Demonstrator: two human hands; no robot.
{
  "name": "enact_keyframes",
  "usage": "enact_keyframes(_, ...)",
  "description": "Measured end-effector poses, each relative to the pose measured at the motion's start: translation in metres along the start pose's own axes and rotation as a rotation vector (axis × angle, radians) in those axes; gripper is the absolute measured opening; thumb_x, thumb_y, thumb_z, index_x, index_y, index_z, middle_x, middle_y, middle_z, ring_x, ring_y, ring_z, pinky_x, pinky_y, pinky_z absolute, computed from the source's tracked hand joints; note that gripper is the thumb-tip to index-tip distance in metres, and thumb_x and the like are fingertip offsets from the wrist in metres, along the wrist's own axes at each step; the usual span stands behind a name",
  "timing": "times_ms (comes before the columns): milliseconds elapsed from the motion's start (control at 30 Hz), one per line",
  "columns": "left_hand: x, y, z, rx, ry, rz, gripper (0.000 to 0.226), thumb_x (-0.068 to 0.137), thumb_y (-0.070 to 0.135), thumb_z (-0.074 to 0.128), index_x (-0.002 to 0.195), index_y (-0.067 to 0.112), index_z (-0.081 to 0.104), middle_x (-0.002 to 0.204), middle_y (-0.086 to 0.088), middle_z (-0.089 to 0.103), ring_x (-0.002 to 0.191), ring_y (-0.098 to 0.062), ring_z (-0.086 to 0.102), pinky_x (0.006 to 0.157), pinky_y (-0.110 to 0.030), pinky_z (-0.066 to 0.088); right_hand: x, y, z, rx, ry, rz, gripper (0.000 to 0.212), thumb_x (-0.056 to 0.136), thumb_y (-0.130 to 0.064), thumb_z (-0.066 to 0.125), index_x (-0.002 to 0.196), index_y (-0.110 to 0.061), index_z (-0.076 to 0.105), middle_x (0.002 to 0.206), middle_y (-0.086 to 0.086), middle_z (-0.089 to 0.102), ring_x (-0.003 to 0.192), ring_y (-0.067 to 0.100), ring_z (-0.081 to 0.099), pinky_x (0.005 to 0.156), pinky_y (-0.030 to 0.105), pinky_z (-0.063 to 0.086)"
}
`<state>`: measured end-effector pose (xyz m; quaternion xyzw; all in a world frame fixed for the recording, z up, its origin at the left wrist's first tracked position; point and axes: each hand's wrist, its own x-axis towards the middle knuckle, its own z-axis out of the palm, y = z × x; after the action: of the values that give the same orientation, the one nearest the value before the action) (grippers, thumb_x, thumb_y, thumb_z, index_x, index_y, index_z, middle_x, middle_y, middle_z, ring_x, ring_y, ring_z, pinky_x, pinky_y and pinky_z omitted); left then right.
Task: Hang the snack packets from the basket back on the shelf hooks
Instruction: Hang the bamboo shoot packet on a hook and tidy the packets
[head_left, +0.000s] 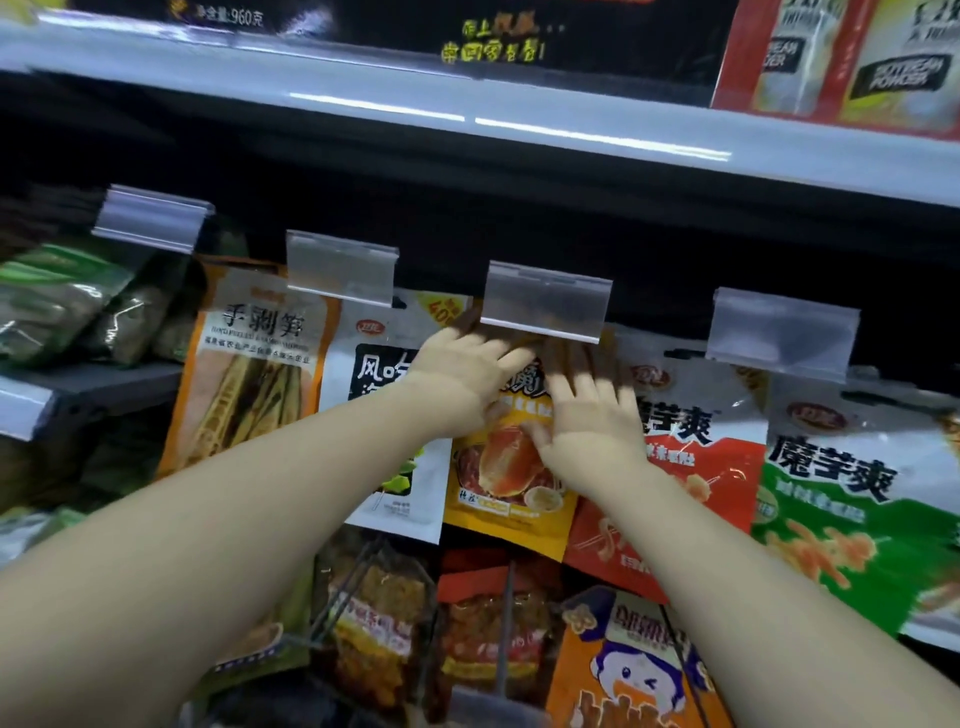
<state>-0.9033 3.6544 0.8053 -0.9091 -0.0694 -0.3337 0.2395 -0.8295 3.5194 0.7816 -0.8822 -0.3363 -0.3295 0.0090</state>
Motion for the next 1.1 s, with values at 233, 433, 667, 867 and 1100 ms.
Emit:
enact_keyframes(233,0.006,-0.006,0.008,0.022,-0.03,0.018,0.063,0.096,0.052,0.04,0.149,0.031,0.015,0.129,0.0,0.055,0.116,-0.024,0.054,0.08,-0.033,0.038,0.002,-0.002,-0.002,-0.004,-0.063,0.037,0.059,0.093,-0.06,0.037,0.139,-0.023,0.036,0.141,0.003,0.044,0.131,0.027,0.038,0.108,0.041,0.026)
enact_keyframes(433,0.003,-0.01,0.007,-0.054,-0.054,0.012,0.058,0.097,0.052,0.036,0.148,0.03,0.019,0.137,0.0,0.049,0.124,-0.024,0.048,0.095,-0.035,0.035,0.004,-0.005,0.0,0.033,-0.079,0.074,0.059,0.093,-0.059,0.04,0.139,-0.023,0.035,0.138,0.003,0.044,0.129,0.026,0.037,0.105,0.04,0.028)
enact_keyframes(667,-0.043,-0.005,0.038,-0.093,0.031,-0.079,0.072,0.087,0.061,0.045,0.144,0.017,0.039,0.152,-0.006,0.034,0.143,-0.028,0.023,0.118,-0.046,0.01,-0.028,-0.004,0.033,0.126,0.073,0.168,0.083,0.09,-0.058,0.046,0.152,-0.013,0.012,0.157,0.013,0.014,0.145,0.031,0.01,0.119,0.04,0.005)
enact_keyframes(867,-0.094,0.037,0.089,-0.585,0.085,-0.22,0.065,0.086,0.044,0.062,0.141,0.015,0.043,0.138,0.0,0.049,0.124,-0.021,0.05,0.089,-0.031,0.051,-0.058,-0.022,0.063,0.596,0.12,0.344,0.081,0.092,-0.038,0.057,0.153,-0.018,0.007,0.156,0.009,0.015,0.144,0.026,0.015,0.114,0.039,0.024)
enact_keyframes(1100,-0.091,0.05,0.112,-1.128,0.056,-0.644,0.068,0.092,0.039,0.057,0.148,0.012,0.03,0.149,-0.002,0.038,0.139,-0.019,0.033,0.11,-0.033,0.035,-0.047,-0.021,0.076,0.792,0.174,0.492,0.069,0.093,-0.036,0.057,0.151,-0.024,0.02,0.135,0.006,0.052,0.114,0.027,0.056,0.085,0.036,0.05)
